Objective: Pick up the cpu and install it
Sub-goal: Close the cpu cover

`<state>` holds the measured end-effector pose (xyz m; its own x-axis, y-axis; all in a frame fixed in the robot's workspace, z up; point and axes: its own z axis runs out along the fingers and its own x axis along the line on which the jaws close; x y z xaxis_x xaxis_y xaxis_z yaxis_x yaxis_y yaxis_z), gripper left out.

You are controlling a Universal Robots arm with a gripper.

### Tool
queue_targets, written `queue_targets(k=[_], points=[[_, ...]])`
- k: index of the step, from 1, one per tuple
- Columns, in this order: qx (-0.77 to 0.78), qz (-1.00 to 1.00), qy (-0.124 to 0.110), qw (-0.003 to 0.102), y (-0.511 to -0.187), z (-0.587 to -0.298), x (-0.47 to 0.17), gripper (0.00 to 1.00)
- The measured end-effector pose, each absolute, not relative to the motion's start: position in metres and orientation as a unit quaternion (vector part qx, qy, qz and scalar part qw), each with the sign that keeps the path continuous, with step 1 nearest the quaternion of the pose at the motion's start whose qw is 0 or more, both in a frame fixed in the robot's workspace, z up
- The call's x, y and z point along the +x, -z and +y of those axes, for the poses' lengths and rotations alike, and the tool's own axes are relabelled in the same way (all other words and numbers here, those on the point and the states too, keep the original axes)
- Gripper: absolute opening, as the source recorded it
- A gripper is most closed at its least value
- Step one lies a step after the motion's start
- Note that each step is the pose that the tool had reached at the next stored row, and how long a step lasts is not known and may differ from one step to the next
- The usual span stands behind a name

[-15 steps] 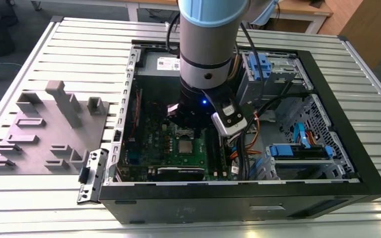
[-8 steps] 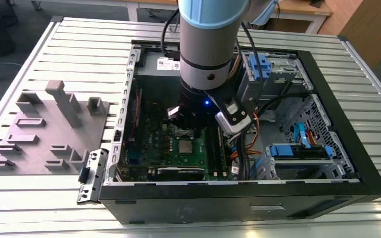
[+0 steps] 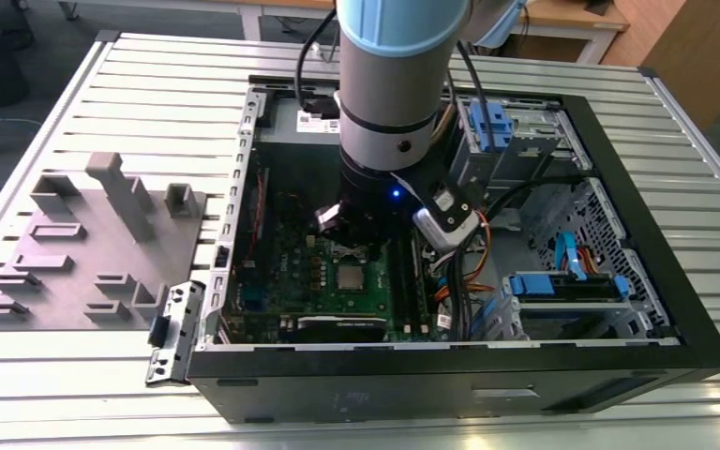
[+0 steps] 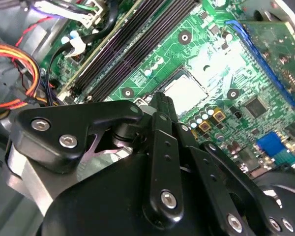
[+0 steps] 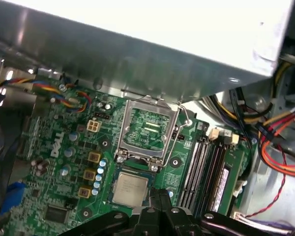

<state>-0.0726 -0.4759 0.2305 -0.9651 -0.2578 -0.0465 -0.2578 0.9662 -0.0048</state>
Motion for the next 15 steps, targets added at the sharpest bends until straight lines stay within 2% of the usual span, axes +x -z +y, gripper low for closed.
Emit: queue_targets(k=[15], points=[[-0.208, 0.978, -0.002, 0.023, -0.2296, -0.4756, -0.0726, 0.11]])
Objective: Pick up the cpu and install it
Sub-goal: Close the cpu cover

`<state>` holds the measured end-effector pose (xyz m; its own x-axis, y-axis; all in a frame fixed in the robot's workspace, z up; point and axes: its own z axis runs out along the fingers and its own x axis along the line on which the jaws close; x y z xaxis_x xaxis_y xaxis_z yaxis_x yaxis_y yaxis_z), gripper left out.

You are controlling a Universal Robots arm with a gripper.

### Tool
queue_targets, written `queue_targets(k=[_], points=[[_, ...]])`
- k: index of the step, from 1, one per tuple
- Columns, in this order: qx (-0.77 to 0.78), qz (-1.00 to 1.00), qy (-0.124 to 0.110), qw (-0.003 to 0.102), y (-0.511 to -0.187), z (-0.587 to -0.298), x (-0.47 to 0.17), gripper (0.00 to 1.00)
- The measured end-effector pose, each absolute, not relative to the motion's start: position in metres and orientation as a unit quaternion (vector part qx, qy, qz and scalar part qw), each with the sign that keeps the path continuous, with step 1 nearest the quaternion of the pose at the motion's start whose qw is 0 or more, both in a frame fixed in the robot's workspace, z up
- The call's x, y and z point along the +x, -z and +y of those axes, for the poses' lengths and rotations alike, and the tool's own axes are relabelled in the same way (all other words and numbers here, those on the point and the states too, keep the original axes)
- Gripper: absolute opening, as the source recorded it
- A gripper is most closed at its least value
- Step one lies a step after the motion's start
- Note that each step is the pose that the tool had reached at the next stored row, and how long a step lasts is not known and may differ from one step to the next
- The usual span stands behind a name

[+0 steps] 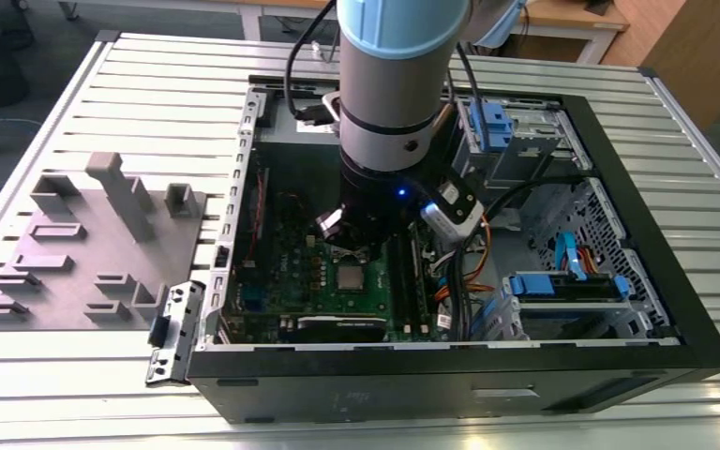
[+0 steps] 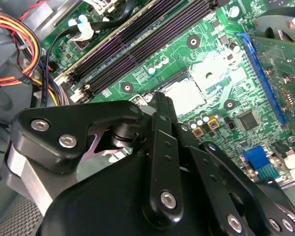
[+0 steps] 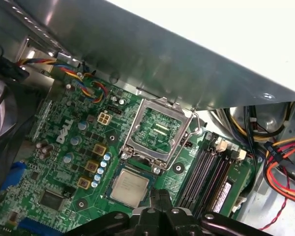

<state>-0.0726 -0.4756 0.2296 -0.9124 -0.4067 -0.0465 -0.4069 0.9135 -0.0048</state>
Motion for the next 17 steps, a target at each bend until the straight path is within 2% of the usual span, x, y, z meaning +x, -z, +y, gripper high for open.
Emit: queue_targets(k=[17], points=[[-0.220, 0.975, -0.003, 0.023, -0.2294, -0.4724, -0.0683, 0.11]])
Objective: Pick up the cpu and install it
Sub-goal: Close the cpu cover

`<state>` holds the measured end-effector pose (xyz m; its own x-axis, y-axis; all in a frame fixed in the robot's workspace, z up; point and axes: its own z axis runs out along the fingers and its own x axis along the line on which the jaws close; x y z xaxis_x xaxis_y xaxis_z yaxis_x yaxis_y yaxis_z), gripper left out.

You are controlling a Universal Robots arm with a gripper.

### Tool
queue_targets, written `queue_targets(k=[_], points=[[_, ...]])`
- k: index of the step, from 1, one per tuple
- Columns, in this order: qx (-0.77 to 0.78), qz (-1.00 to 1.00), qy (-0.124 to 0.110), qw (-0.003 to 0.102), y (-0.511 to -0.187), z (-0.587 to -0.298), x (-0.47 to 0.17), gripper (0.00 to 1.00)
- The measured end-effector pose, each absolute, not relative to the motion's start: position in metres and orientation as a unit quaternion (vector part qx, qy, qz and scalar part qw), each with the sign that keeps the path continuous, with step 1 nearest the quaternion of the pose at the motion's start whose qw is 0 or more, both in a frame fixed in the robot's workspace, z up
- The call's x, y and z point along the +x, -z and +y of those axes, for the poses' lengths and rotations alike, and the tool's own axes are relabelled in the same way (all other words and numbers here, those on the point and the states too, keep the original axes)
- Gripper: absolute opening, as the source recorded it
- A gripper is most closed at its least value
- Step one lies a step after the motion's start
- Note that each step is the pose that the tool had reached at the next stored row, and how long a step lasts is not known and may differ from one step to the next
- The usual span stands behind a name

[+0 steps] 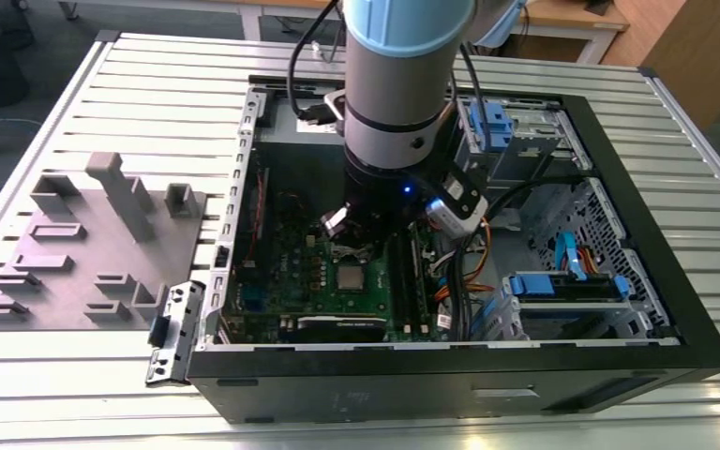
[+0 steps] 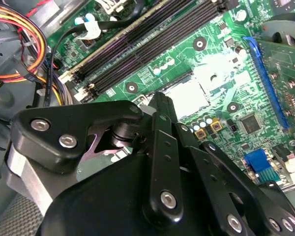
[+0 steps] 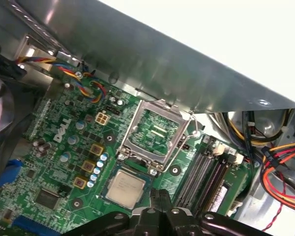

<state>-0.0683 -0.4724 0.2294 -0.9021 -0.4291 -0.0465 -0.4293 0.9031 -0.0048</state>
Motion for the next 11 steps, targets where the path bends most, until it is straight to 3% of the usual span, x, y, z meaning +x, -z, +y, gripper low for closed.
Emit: queue_targets(k=[11], points=[[-0.227, 0.974, -0.003, 0.023, -0.228, -0.469, -0.052, 0.11]])
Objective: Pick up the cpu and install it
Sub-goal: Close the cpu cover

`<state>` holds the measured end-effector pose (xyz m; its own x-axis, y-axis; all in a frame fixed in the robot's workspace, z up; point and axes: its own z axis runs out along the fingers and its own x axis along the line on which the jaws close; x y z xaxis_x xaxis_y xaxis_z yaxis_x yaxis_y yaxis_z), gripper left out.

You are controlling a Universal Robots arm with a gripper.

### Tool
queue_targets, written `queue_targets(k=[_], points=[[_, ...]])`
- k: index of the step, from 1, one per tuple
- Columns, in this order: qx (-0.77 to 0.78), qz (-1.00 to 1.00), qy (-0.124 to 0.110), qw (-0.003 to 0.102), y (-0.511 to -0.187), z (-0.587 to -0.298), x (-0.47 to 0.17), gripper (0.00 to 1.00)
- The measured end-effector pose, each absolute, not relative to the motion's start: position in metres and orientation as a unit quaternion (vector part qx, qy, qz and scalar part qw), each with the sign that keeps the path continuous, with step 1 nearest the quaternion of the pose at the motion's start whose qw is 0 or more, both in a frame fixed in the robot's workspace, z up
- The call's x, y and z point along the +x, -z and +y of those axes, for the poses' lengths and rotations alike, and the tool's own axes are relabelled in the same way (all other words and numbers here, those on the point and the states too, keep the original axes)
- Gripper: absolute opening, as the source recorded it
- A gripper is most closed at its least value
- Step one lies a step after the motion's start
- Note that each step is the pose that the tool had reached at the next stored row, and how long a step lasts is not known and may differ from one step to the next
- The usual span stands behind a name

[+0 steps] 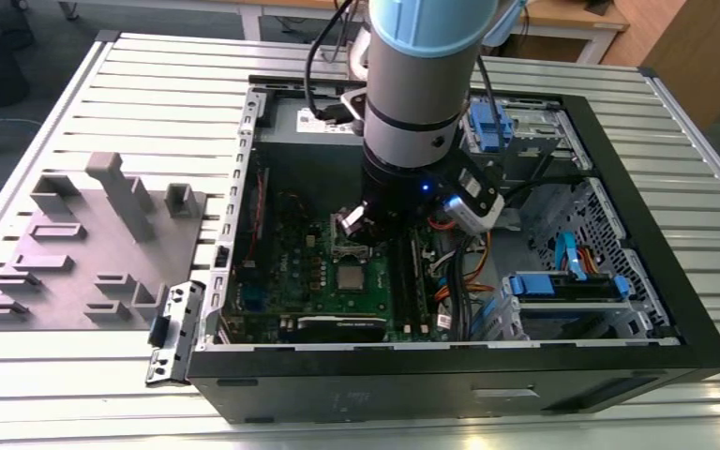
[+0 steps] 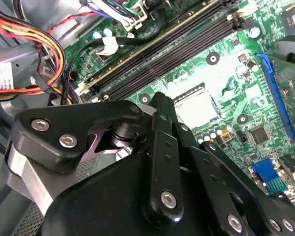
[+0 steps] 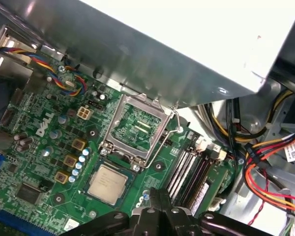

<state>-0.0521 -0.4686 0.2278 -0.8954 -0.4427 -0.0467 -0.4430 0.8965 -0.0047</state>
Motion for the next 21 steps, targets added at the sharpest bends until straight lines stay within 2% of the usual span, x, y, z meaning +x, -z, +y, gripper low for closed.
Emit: queue_targets(k=[21], points=[[-0.251, 0.968, -0.007, 0.024, -0.213, -0.444, -0.051, 0.11]])
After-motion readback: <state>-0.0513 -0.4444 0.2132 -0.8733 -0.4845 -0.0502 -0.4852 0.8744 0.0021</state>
